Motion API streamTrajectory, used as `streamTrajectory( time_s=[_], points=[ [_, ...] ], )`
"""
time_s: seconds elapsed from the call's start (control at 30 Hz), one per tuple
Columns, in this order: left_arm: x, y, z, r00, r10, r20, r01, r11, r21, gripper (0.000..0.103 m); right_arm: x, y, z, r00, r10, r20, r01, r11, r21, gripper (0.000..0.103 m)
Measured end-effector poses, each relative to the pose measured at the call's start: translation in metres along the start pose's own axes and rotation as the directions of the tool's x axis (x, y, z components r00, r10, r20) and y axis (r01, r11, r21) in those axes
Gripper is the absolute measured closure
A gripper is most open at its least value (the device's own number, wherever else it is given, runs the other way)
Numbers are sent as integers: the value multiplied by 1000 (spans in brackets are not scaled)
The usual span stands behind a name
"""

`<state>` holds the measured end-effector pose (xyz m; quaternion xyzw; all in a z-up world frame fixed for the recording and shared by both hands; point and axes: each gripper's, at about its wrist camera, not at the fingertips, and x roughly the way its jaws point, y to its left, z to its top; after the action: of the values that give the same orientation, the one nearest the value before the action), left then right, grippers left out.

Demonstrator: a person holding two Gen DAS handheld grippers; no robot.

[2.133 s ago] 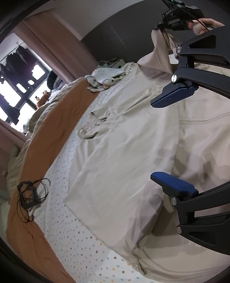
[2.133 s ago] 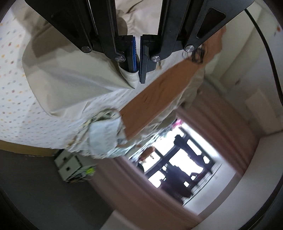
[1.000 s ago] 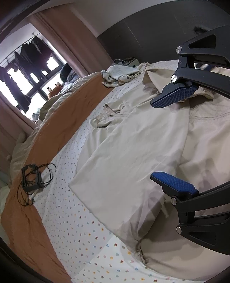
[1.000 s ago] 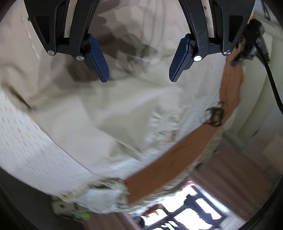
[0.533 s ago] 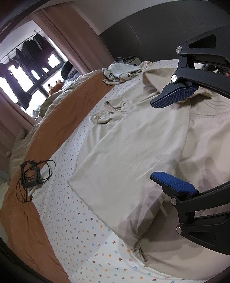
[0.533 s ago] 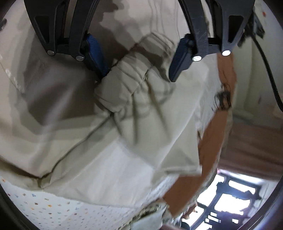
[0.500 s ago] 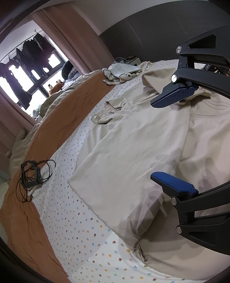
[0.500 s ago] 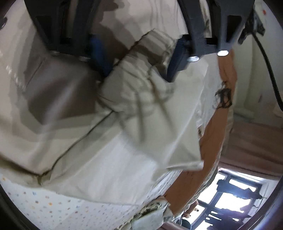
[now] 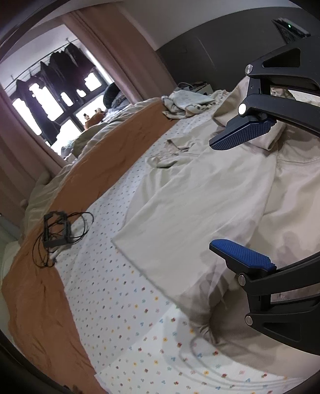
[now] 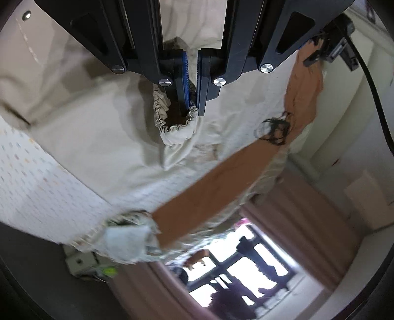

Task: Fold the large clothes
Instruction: 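Grasp the other sleeve cuff with the right tool and lift it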

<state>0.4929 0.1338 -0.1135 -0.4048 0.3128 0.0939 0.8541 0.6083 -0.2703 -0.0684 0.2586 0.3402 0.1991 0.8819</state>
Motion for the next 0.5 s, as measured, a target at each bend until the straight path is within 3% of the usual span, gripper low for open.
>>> streamTrajectory(
  time_s=[0.33, 0.5],
  points=[
    [-18, 26, 18, 998, 29, 54, -26, 997, -67, 27, 40, 91, 2, 989, 112, -97, -127, 979, -160, 96],
    [-22, 35, 22, 996, 51, 67, -45, 995, -87, 27, 80, 115, -11, 948, 230, -221, -259, 959, -115, 96]
  ],
)
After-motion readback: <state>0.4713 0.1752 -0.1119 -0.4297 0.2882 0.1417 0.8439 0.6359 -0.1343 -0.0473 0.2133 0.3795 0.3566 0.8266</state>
